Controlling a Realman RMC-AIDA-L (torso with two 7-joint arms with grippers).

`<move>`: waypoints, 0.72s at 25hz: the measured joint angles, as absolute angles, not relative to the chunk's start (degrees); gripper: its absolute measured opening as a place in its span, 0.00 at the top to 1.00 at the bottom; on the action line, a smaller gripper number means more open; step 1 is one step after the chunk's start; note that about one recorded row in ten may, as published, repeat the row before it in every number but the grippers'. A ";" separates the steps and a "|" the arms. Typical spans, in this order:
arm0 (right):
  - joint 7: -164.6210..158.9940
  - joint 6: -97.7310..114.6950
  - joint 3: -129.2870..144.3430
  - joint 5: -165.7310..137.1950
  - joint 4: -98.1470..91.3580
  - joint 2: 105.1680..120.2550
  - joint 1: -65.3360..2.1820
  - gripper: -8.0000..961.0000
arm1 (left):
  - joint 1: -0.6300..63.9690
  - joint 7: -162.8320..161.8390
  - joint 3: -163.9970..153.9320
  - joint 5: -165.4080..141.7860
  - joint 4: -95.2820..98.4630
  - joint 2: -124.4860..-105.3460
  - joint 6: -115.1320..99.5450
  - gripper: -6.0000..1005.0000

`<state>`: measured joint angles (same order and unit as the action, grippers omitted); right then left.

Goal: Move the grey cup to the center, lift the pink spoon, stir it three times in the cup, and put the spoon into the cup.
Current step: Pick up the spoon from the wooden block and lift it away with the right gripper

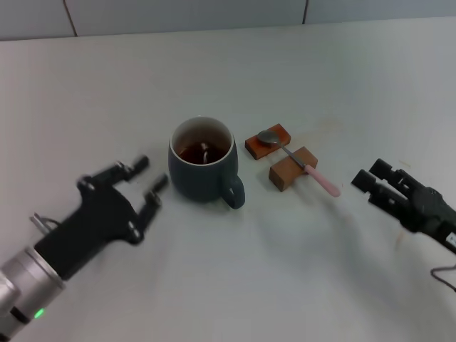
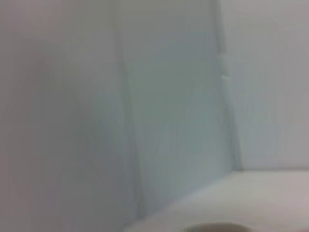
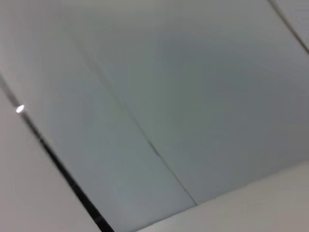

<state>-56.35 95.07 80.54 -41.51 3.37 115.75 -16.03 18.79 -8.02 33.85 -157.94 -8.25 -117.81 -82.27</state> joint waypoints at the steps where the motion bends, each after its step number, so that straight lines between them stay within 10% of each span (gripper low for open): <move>1: -64.05 92.40 80.55 -41.55 2.80 115.04 -17.21 0.13 | 19.11 -7.93 33.84 -161.79 -7.17 -117.92 -83.04 0.78; 18: -77.88 77.81 81.75 -45.67 -1.42 115.67 -20.86 0.13 | 18.91 -7.62 34.40 -163.36 -6.70 -117.95 -82.75 0.26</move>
<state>-77.88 77.81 81.75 -45.67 -1.42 115.67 -20.86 18.91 -7.62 34.40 -163.36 -6.70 -117.95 -82.75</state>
